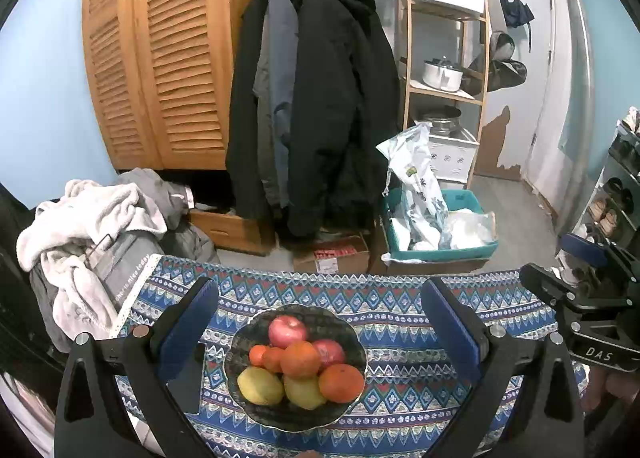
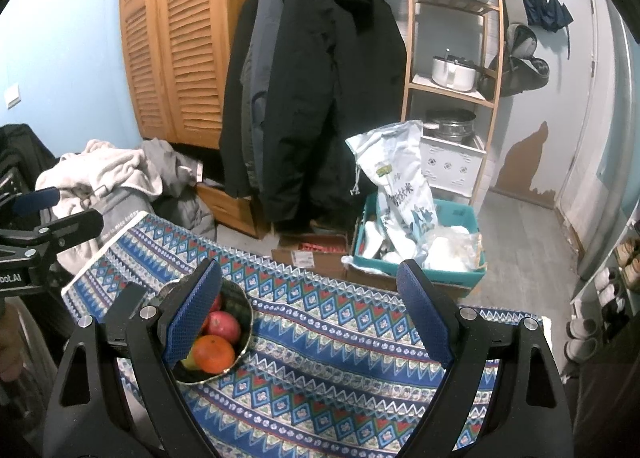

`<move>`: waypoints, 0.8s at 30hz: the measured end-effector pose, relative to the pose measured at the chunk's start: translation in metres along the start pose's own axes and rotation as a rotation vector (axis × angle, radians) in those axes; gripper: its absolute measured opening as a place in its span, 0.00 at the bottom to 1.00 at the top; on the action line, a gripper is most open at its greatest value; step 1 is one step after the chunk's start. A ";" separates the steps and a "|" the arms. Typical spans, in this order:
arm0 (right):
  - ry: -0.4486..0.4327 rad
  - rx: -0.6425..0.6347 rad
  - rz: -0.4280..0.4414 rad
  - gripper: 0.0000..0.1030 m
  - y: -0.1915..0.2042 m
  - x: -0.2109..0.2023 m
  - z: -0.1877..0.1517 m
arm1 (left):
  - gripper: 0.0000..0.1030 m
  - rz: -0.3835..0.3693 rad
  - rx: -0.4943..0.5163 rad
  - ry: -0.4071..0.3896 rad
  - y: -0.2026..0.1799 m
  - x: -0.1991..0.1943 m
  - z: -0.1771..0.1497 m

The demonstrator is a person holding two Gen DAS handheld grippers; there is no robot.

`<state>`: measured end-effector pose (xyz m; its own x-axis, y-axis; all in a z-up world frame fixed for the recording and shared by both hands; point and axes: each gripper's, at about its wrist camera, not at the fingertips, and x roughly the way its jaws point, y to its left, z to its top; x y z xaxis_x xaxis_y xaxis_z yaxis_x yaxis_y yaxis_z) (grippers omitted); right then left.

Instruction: Organize fruits

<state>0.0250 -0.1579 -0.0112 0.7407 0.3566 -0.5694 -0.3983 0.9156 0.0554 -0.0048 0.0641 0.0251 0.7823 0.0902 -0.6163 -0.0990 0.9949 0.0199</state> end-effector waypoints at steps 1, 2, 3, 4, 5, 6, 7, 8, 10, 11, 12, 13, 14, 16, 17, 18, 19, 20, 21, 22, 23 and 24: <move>-0.002 -0.001 0.000 0.85 0.000 0.000 0.000 | 0.99 0.000 -0.001 0.000 0.000 0.000 -0.001; -0.002 -0.001 0.000 0.85 0.000 0.000 0.000 | 0.99 0.001 0.000 -0.001 0.000 0.000 -0.001; -0.002 -0.002 -0.001 0.85 0.000 0.000 0.000 | 0.99 0.001 0.001 -0.001 0.000 0.000 -0.001; -0.002 -0.004 -0.002 0.85 0.000 0.001 0.000 | 0.99 0.001 0.002 0.000 0.000 0.000 -0.001; -0.001 -0.005 -0.002 0.85 0.000 0.002 -0.001 | 0.99 0.003 0.002 0.001 0.000 0.000 -0.002; -0.001 -0.004 -0.002 0.85 -0.001 0.002 -0.001 | 0.99 0.005 0.002 0.003 0.000 0.001 -0.002; 0.000 -0.004 -0.002 0.85 0.000 0.002 0.000 | 0.99 0.004 0.001 0.006 0.000 0.001 -0.001; 0.001 -0.003 -0.003 0.85 0.000 0.002 -0.001 | 0.99 0.002 0.001 0.009 0.000 0.002 -0.001; 0.000 -0.004 -0.001 0.85 0.000 0.002 -0.001 | 0.99 -0.001 0.002 0.008 -0.001 0.002 0.000; 0.000 -0.005 -0.002 0.85 0.000 0.002 -0.001 | 0.99 0.000 0.005 0.006 -0.001 0.002 0.000; -0.001 -0.008 -0.002 0.85 -0.001 0.002 -0.002 | 0.99 0.001 0.008 0.004 -0.001 0.001 0.000; 0.001 -0.007 -0.003 0.85 0.000 0.002 -0.001 | 0.99 0.002 0.010 0.004 -0.002 0.003 0.000; 0.001 -0.005 -0.003 0.85 0.000 0.002 -0.001 | 0.99 0.003 0.011 0.004 -0.002 0.003 -0.001; 0.002 -0.003 -0.003 0.85 0.000 0.002 -0.001 | 0.99 0.001 0.010 0.005 -0.002 0.003 -0.001; 0.002 -0.003 -0.002 0.85 0.000 0.002 -0.001 | 0.99 0.000 0.010 0.005 -0.002 0.003 -0.001; 0.002 -0.004 -0.003 0.85 0.000 0.002 -0.002 | 0.99 0.000 0.009 0.004 -0.003 0.003 -0.001; 0.001 -0.004 -0.002 0.85 0.000 0.002 -0.002 | 0.99 -0.001 0.009 0.003 -0.003 0.003 -0.001; 0.001 -0.004 -0.002 0.85 0.000 0.002 -0.002 | 0.99 0.000 0.010 0.002 -0.003 0.003 -0.001; 0.001 -0.004 -0.002 0.85 -0.001 0.002 -0.002 | 0.99 0.001 0.010 0.001 -0.003 0.003 -0.001; 0.001 -0.005 -0.002 0.85 0.000 0.002 -0.002 | 0.99 0.001 0.009 0.000 -0.003 0.004 -0.001; 0.002 -0.005 -0.002 0.85 0.000 0.002 -0.002 | 0.99 0.001 0.008 0.000 -0.003 0.004 -0.001; 0.003 -0.004 -0.003 0.85 0.000 0.002 -0.001 | 0.99 0.001 0.007 0.000 -0.003 0.004 -0.002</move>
<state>0.0256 -0.1572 -0.0135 0.7402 0.3538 -0.5718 -0.3987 0.9157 0.0504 -0.0023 0.0613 0.0212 0.7821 0.0911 -0.6164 -0.0954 0.9951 0.0260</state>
